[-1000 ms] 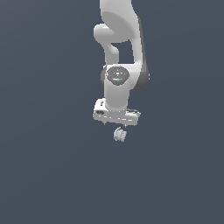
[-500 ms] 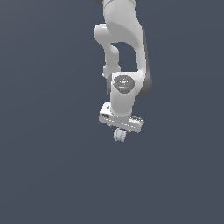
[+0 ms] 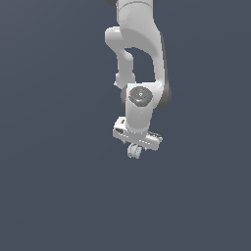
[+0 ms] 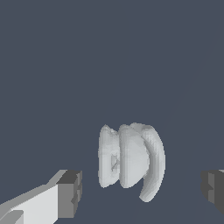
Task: Pick up the object and move it to a goal position.
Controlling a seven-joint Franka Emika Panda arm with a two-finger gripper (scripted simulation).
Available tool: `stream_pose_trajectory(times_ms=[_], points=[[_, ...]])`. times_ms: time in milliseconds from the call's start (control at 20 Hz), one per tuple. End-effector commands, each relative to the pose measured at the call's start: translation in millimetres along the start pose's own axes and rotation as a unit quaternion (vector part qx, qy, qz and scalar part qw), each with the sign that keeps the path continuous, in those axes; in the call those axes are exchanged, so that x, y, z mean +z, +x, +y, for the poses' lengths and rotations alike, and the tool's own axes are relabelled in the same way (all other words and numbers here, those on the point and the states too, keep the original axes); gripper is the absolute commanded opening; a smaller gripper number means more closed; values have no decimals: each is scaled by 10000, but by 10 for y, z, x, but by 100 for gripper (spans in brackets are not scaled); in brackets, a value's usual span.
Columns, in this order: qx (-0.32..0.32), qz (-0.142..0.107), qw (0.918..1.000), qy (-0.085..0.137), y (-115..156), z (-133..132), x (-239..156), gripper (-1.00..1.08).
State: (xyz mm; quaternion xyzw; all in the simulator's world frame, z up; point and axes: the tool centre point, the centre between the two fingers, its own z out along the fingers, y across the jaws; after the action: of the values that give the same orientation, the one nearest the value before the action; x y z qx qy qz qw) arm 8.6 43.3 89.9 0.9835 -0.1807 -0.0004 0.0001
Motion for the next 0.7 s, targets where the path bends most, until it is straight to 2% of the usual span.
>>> stream_pose_trajectory(times_ms=[0, 650], points=[[1, -1, 10000, -1, -1, 0, 30, 100], [22, 4, 10000, 1, -1, -2, 499, 100]])
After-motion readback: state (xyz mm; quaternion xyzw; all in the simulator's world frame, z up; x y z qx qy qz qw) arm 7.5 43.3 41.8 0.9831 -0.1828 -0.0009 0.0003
